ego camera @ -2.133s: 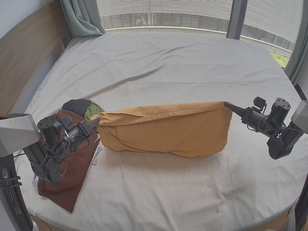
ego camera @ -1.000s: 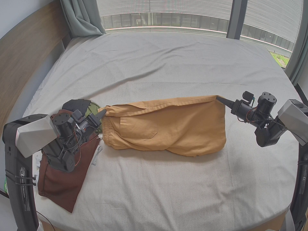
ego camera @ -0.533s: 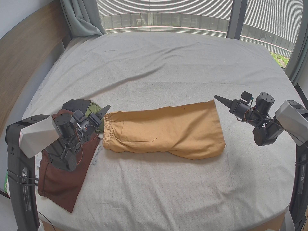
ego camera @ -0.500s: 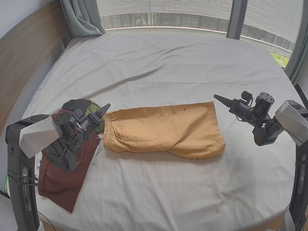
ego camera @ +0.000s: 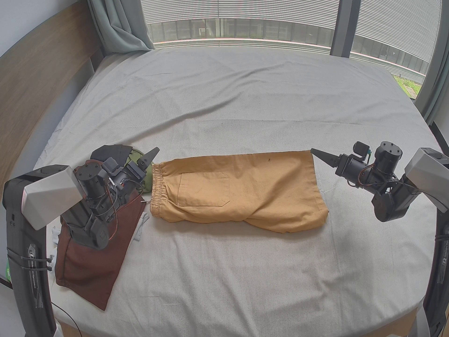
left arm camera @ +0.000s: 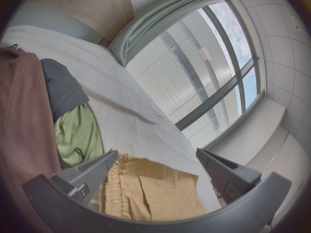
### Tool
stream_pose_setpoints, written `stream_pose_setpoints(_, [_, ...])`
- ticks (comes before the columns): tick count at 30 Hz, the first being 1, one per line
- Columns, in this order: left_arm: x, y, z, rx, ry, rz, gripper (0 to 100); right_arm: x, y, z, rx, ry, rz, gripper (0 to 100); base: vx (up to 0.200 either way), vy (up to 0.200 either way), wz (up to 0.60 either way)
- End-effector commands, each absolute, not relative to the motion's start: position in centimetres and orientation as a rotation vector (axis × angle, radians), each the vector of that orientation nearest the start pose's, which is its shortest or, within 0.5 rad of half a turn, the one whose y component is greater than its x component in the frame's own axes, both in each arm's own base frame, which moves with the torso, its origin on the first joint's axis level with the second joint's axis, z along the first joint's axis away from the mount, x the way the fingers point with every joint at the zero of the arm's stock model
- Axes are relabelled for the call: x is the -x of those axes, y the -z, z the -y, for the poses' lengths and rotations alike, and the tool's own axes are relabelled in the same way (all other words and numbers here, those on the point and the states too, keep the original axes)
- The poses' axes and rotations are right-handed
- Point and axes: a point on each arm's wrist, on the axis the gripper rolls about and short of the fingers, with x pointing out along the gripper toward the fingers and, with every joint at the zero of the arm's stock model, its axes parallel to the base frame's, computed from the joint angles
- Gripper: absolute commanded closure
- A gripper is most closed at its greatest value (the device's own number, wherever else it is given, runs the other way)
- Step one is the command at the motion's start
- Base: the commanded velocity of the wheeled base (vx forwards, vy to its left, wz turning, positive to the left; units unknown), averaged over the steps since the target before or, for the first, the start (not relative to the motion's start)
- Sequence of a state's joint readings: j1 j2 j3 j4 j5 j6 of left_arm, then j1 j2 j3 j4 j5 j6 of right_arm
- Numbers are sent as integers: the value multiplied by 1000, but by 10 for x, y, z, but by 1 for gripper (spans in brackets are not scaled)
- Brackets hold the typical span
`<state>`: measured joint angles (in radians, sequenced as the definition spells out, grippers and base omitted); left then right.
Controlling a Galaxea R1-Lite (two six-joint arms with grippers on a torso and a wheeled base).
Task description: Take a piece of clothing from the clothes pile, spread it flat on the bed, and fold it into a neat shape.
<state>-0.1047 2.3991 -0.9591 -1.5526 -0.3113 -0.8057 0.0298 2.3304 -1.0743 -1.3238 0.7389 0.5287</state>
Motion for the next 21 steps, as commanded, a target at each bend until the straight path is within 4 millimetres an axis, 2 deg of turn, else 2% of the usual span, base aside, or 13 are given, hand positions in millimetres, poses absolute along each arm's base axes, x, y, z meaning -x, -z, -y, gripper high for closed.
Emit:
stream_pose_setpoints(1, [-402,-72,51,776,461,-49,0,-402,-86,-27,-461,-760,-165,0,0,0,0])
stream_pose_setpoints(7, [-388,-79,53,760,504,-81,0,-379,-82,-26,-467,-752,-191,0,0,0,0])
stream_pose_setpoints(8, [-381,-78,53,739,526,-103,0,-366,-79,-27,-482,-728,-223,0,0,0,0])
stream_pose_setpoints(10, [-377,-76,53,713,540,-120,0,-356,-74,-28,-494,-699,-250,0,0,0,0])
stream_pose_setpoints(15, [-365,-76,54,633,583,-141,0,-330,-64,-40,-497,-708,-291,0,0,0,0])
stream_pose_setpoints(18, [-358,-71,66,633,612,-180,0,-316,-56,-48,-493,-720,-334,0,0,0,0])
stream_pose_setpoints(21, [-357,-73,69,616,622,-174,0,-303,-47,-57,-465,-702,-376,0,0,0,0])
